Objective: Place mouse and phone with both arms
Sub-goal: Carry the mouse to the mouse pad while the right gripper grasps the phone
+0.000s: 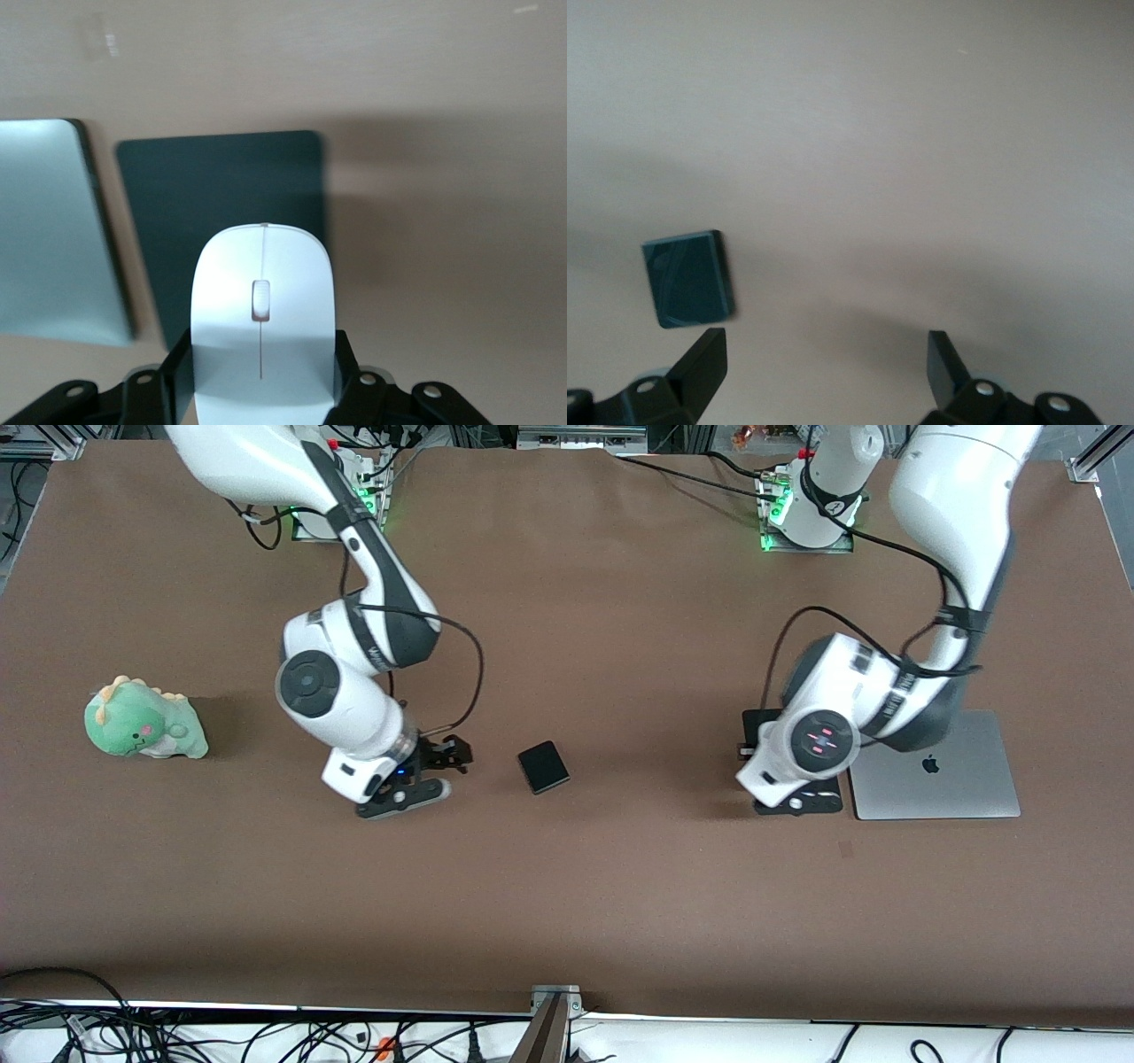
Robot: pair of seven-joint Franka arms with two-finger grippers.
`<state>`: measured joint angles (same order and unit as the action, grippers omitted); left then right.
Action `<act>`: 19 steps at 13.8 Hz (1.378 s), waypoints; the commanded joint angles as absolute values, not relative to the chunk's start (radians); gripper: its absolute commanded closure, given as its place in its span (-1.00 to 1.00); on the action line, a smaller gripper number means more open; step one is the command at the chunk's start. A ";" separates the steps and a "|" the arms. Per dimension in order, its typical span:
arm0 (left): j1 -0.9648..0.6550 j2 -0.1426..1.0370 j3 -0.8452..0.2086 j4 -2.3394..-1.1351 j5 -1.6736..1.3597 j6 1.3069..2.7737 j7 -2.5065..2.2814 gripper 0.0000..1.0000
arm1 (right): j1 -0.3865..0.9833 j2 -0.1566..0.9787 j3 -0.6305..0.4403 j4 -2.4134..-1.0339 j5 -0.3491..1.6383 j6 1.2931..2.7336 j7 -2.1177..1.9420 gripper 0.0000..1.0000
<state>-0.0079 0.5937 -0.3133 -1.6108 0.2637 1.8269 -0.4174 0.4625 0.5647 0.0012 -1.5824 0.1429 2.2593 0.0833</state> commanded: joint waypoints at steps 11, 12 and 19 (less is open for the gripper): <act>0.153 0.606 -0.331 -1.879 0.270 2.227 -0.252 0.16 | 0.661 0.824 -0.014 -1.514 0.137 2.603 0.152 -1.00; 0.153 0.606 -0.331 -1.881 0.270 2.226 -0.253 0.08 | 0.663 0.836 -0.014 -1.514 0.138 2.629 0.169 -1.00; 0.152 0.574 -0.342 -1.847 0.268 2.154 -0.255 -1.00 | 0.712 0.894 -0.015 -1.489 0.118 2.664 0.238 -1.00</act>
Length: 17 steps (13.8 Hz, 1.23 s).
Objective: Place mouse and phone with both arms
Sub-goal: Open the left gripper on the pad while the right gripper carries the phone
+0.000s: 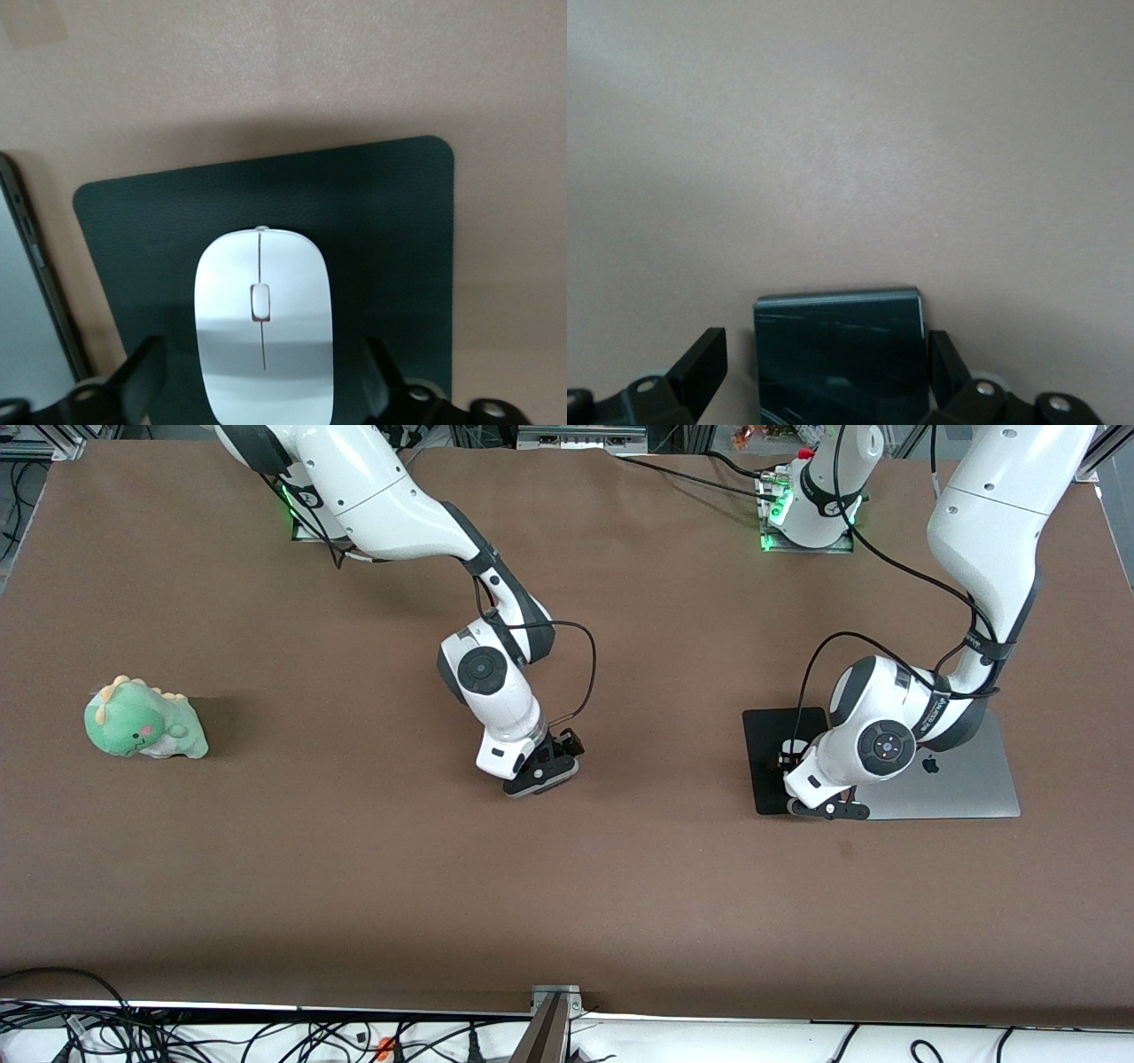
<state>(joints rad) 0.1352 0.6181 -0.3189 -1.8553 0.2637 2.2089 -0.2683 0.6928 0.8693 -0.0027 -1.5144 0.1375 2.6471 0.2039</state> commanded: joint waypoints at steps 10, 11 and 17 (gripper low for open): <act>0.159 0.451 -0.382 -1.389 0.184 1.497 -0.158 -1.00 | 0.701 0.905 -0.018 -1.488 0.071 2.656 0.222 -0.03; 0.167 0.451 -0.383 -1.311 0.176 1.409 -0.158 -1.00 | 0.700 0.899 -0.023 -1.467 0.071 2.604 0.222 0.07; 0.179 0.355 -0.354 -1.123 0.169 1.181 -0.030 -1.00 | 0.595 0.870 -0.038 -1.290 0.089 2.264 0.109 0.19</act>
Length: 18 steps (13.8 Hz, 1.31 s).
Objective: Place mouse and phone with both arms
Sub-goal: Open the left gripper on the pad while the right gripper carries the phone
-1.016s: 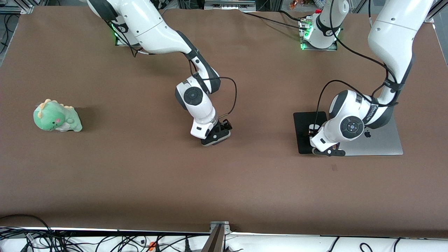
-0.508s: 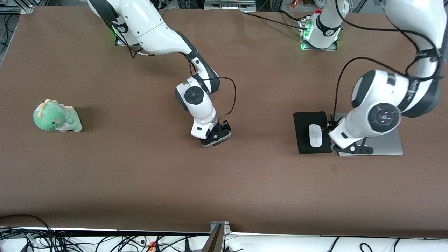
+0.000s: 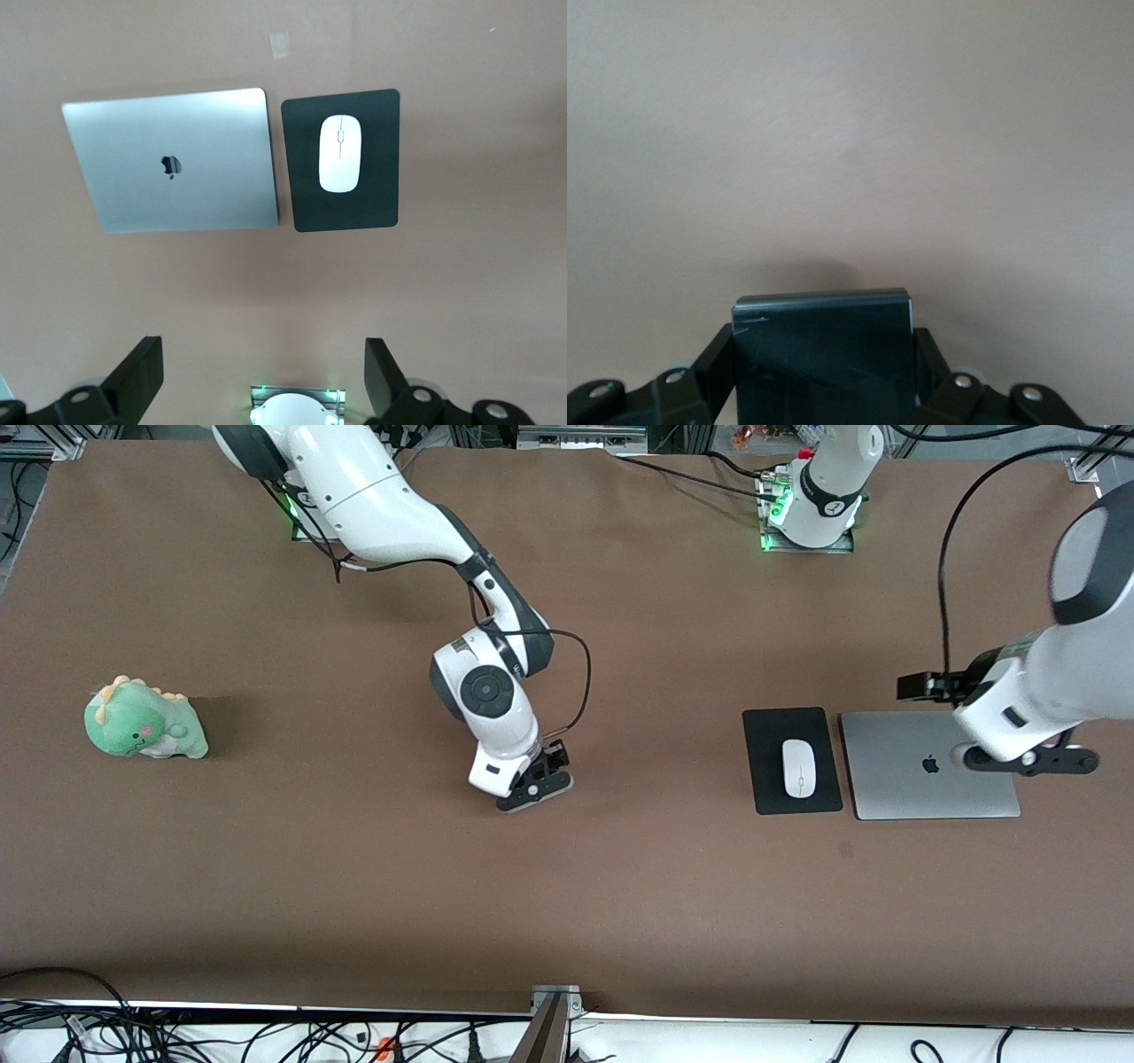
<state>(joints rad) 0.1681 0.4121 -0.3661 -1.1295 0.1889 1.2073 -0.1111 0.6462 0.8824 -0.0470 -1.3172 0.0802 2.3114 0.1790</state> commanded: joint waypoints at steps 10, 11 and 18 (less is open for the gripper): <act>-0.001 0.032 0.030 -1.563 -0.014 1.493 0.046 -1.00 | 0.249 0.678 -0.038 -1.590 0.149 2.117 -0.144 0.21; -0.009 0.000 0.041 -1.597 -0.015 1.509 0.049 -1.00 | 0.229 0.639 -0.050 -1.650 0.147 2.121 -0.150 0.23; -0.005 -0.021 0.032 -1.635 0.005 1.582 0.054 -1.00 | 0.204 0.532 -0.279 -1.868 0.146 2.187 -0.207 0.24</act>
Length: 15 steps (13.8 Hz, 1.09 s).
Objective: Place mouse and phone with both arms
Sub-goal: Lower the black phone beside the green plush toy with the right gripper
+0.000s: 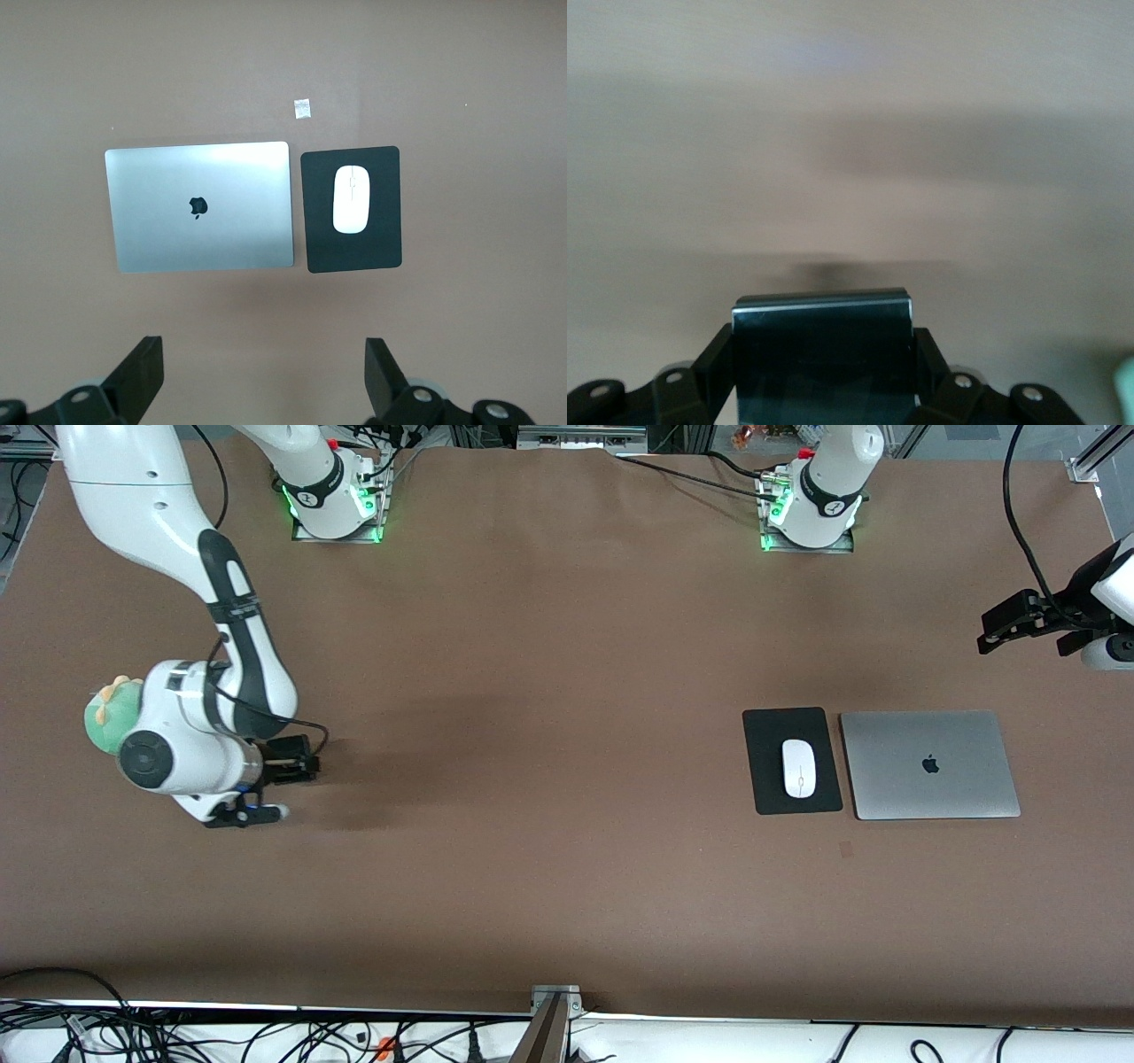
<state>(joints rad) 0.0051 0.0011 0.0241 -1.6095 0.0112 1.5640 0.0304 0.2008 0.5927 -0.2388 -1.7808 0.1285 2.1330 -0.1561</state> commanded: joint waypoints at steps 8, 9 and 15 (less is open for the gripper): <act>-0.009 -0.011 0.032 -1.625 0.005 1.594 0.055 -1.00 | 0.198 0.396 -0.344 -2.199 0.214 2.653 -0.313 0.31; -0.012 0.003 0.031 -1.600 0.005 1.592 0.054 -1.00 | 0.196 0.396 -0.342 -2.218 0.233 2.696 -0.330 0.32; -0.014 0.012 0.031 -1.591 0.005 1.591 0.055 -1.00 | 0.201 0.449 -0.337 -2.230 0.347 2.780 -0.390 0.32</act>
<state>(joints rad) -0.0087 0.0021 0.0246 -1.6124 0.0112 1.5913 0.0311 0.1977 0.4521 -0.3422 -2.2113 0.3105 2.7449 -0.3589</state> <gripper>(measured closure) 0.000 0.181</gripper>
